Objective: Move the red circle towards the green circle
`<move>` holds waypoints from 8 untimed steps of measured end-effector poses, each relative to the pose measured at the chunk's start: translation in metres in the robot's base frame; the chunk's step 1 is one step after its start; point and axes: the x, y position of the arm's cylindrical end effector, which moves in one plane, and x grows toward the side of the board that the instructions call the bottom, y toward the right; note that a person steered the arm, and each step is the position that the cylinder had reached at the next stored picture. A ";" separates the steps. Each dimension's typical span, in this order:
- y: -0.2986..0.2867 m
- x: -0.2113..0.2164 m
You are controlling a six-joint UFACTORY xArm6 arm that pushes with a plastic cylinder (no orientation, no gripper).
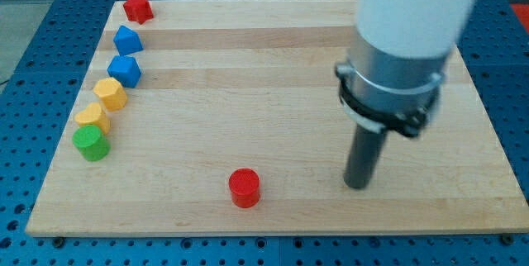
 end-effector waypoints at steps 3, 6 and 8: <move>-0.099 0.002; -0.279 -0.001; -0.216 -0.011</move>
